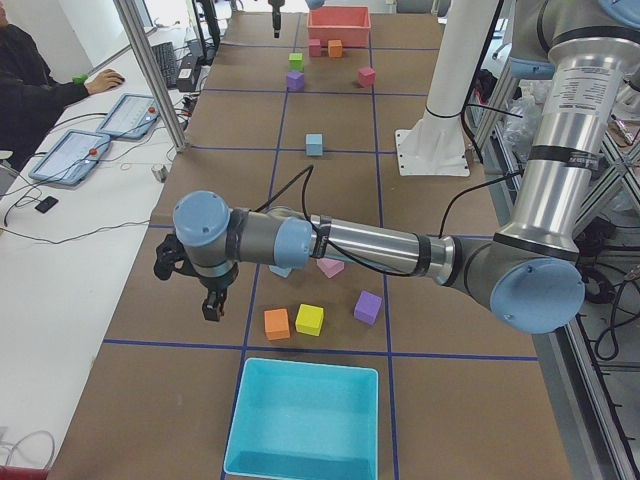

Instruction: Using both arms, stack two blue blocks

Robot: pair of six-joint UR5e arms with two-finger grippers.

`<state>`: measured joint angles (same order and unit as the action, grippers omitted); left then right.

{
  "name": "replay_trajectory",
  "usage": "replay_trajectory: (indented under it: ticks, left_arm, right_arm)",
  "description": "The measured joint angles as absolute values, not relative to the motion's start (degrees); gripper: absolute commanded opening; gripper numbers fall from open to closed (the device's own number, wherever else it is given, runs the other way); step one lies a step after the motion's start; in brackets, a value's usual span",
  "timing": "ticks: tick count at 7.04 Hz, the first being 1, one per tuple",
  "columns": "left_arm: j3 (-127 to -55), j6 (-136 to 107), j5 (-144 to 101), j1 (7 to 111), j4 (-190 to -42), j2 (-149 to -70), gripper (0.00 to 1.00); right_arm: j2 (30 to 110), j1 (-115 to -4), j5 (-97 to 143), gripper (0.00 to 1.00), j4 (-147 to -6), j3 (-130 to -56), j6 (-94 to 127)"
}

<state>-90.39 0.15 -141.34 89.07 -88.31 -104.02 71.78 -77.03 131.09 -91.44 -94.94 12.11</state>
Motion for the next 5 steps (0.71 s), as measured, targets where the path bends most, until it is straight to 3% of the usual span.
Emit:
replay_trajectory:
  ticks: [5]
  left_arm:
    - [-88.4,-0.7,-133.9,69.1,-98.2,-107.3,0.98]
  right_arm:
    - [76.6,-88.3,132.2,1.0,-96.2,-93.5,-2.4]
